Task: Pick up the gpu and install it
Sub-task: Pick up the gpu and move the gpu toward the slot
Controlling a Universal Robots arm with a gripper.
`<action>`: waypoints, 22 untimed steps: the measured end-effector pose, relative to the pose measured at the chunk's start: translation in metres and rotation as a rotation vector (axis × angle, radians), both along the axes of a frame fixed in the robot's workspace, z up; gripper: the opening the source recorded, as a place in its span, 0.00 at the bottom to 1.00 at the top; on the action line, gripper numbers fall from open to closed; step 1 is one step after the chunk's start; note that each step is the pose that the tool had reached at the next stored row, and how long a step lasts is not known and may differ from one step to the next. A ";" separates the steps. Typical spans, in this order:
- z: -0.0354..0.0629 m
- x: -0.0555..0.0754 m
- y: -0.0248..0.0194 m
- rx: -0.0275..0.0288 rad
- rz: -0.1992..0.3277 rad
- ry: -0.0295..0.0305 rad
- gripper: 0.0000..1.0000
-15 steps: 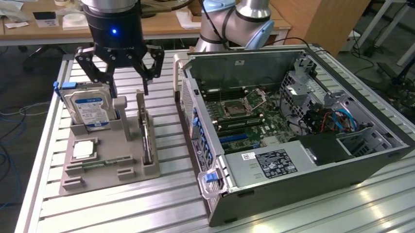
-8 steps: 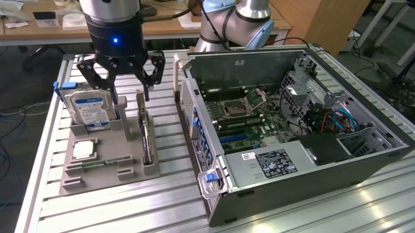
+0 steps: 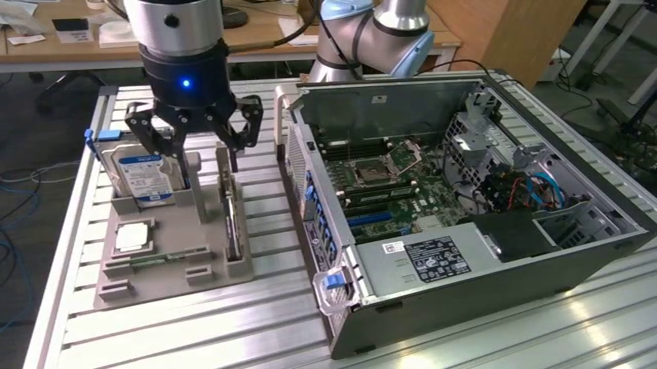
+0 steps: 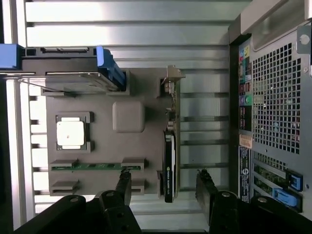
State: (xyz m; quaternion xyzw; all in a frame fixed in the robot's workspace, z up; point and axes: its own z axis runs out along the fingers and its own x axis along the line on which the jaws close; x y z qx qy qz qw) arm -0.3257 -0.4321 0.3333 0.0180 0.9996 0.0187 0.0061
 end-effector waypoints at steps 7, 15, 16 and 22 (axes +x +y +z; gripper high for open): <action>-0.0126 0.001 -0.0008 0.0000 0.000 0.0004 0.65; -0.0233 0.001 -0.0010 -0.0001 0.000 0.0003 0.65; -0.0247 0.001 -0.0010 0.0000 0.000 0.0004 0.65; -0.0353 0.003 -0.0008 -0.0003 0.000 0.0005 0.65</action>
